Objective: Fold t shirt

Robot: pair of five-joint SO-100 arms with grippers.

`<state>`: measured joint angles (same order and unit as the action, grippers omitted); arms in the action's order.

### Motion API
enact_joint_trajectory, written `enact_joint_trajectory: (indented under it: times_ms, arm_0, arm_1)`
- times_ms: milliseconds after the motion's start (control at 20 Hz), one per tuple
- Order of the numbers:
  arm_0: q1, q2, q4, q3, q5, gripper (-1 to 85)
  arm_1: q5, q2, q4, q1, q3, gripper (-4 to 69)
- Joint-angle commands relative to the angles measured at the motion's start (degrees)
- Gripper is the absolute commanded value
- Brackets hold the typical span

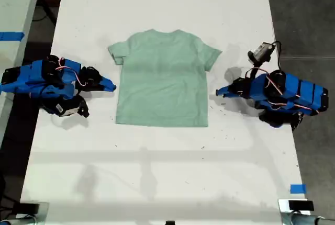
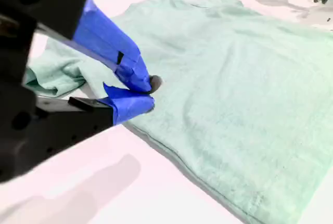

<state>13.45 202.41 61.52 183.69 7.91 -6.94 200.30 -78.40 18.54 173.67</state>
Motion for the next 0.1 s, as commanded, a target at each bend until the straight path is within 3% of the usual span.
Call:
enact_joint_trajectory:
  times_ms: [0, 50]
  arm_0:
    - [-0.09, 0.26, 0.0, 0.79, -0.44, -0.1]
    - [-0.09, 0.26, 0.0, 0.79, -0.44, -0.1]
  arm_1:
    - [-0.26, 0.26, 0.18, -0.18, 3.6, 13.3]
    - [-0.35, 0.26, 0.18, -0.18, 3.6, 13.3]
